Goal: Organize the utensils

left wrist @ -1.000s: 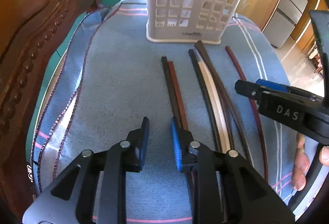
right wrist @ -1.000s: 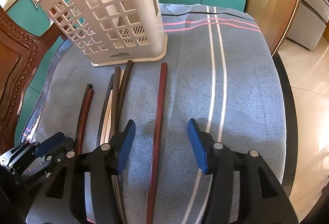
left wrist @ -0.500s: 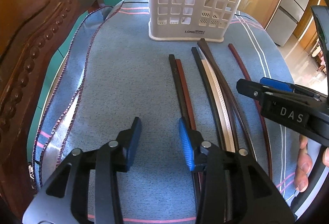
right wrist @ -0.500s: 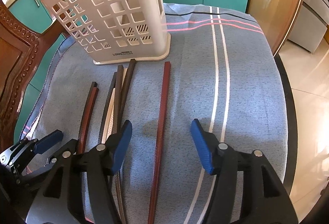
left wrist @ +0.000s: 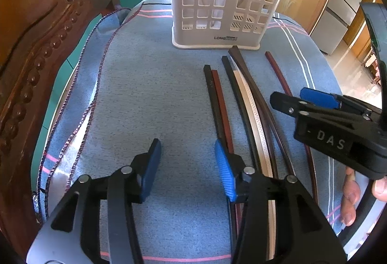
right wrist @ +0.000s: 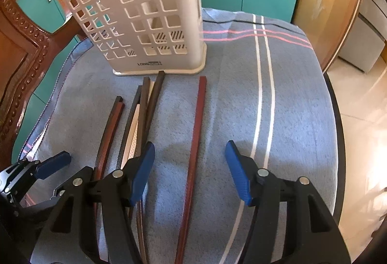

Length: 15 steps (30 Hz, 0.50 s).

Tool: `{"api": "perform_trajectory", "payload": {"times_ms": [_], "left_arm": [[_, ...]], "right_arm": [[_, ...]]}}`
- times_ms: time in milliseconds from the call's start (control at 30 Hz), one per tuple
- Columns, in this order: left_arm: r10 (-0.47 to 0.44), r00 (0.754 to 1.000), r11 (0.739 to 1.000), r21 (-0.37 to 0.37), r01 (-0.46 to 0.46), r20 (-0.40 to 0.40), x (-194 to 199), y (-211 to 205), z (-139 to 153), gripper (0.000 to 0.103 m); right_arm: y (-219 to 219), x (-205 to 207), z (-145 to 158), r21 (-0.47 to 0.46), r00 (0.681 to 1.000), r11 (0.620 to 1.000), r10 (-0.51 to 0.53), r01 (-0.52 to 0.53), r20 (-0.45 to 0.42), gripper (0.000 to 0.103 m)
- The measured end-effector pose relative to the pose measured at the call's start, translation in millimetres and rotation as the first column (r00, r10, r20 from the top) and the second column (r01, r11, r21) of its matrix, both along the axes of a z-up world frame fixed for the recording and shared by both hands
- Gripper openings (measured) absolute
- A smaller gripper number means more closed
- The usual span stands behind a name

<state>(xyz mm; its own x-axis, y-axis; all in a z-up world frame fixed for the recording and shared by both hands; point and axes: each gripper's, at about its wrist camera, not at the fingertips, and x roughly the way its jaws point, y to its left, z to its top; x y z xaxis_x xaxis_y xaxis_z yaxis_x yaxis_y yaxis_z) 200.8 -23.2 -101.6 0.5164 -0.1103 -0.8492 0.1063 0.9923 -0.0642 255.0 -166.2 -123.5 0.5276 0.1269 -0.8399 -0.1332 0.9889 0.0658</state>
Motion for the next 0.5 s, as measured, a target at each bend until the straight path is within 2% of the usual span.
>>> {"api": "perform_trajectory", "payload": {"times_ms": [267,500], "left_arm": [[-0.005,1.000,1.000,0.005,0.005,-0.003,-1.8,1.2,-0.1,0.050],[-0.012,1.000,1.000,0.010,0.012,-0.007,-2.4,0.8,-2.5,0.053]], "right_arm": [[13.6,10.1,2.5,0.002,0.999,1.000,0.030,-0.030,0.046,0.060],[27.7,26.3,-1.6,-0.012,0.999,1.000,0.024,-0.024,0.043,0.060]]}}
